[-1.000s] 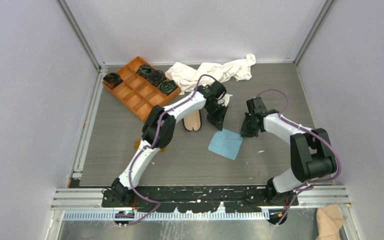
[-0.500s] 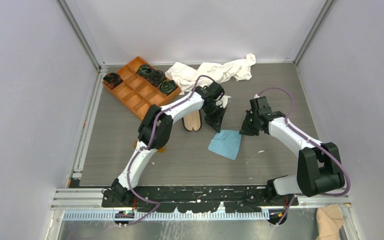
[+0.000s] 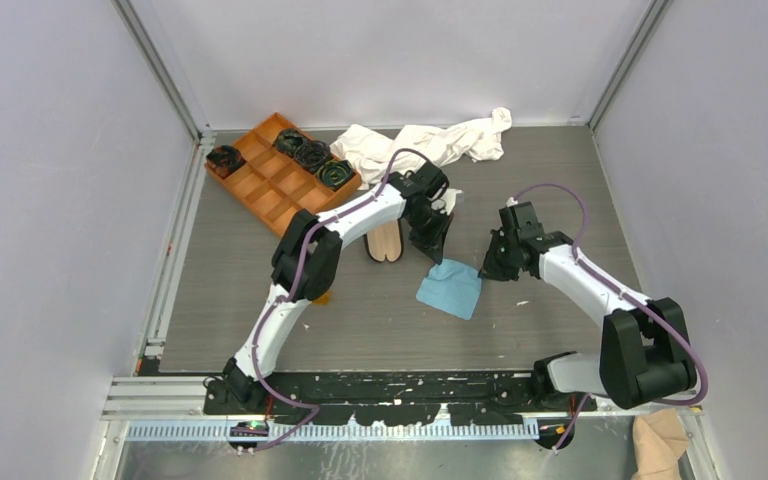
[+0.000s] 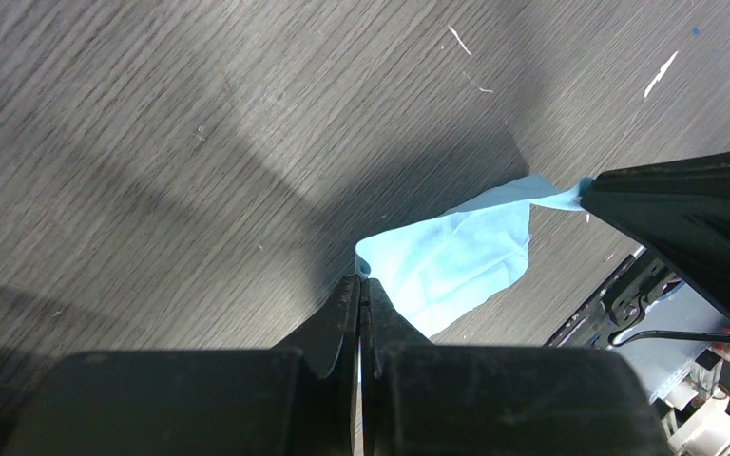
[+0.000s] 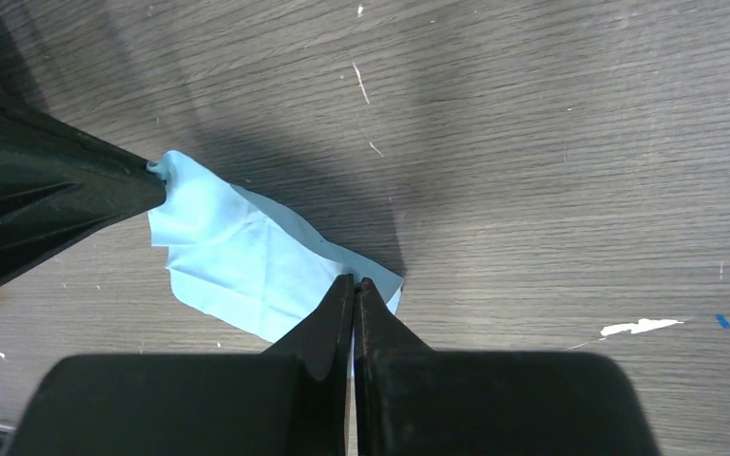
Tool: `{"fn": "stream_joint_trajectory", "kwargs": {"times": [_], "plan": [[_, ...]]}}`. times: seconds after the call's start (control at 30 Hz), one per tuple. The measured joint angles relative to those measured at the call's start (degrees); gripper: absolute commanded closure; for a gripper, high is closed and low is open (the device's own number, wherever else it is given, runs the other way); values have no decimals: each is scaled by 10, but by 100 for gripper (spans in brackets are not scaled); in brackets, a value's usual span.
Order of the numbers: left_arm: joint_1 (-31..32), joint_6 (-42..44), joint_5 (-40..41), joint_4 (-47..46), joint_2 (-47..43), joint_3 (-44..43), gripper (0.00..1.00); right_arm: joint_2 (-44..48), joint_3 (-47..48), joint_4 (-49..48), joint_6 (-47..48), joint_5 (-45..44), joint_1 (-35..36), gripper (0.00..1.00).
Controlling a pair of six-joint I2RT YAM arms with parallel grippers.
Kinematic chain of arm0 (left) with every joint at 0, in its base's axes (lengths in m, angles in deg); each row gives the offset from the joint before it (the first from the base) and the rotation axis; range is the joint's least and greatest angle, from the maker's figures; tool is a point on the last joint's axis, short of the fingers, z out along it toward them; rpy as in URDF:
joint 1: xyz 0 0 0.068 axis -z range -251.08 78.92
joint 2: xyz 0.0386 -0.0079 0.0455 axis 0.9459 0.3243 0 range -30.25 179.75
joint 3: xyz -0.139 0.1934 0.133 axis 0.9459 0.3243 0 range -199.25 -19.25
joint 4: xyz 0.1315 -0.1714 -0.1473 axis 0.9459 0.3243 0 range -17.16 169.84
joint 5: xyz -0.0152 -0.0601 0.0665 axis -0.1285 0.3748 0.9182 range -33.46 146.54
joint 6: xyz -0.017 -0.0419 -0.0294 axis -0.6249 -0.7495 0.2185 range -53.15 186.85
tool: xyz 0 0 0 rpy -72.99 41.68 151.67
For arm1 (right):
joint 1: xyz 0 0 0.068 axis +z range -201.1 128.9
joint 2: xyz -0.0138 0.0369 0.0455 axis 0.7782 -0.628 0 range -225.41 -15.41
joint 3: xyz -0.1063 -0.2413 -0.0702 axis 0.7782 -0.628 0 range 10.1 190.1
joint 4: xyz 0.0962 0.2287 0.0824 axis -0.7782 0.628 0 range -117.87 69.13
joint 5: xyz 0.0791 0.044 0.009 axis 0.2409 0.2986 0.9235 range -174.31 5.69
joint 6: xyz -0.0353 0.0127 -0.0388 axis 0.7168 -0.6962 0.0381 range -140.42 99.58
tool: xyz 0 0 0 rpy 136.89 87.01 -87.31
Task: Organize the sunglasses
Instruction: Fold the glasses cleaning cloth at the center of the board.
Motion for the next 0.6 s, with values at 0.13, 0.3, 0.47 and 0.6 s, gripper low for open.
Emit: {"fn": "stream_joint_trajectory", "kwargs": {"times": [0.13, 0.3, 0.47, 0.6], "plan": [[0, 0, 0, 0, 0, 0, 100, 11, -2, 0, 0, 0, 3, 99], [0, 0, 0, -2, 0, 0, 100, 14, -9, 1, -1, 1, 8, 99], [0, 0, 0, -13, -4, 2, 100, 15, -16, 1, -1, 1, 10, 99], [0, 0, 0, -16, -5, 2, 100, 17, -23, 1, -1, 2, 10, 100]]}}
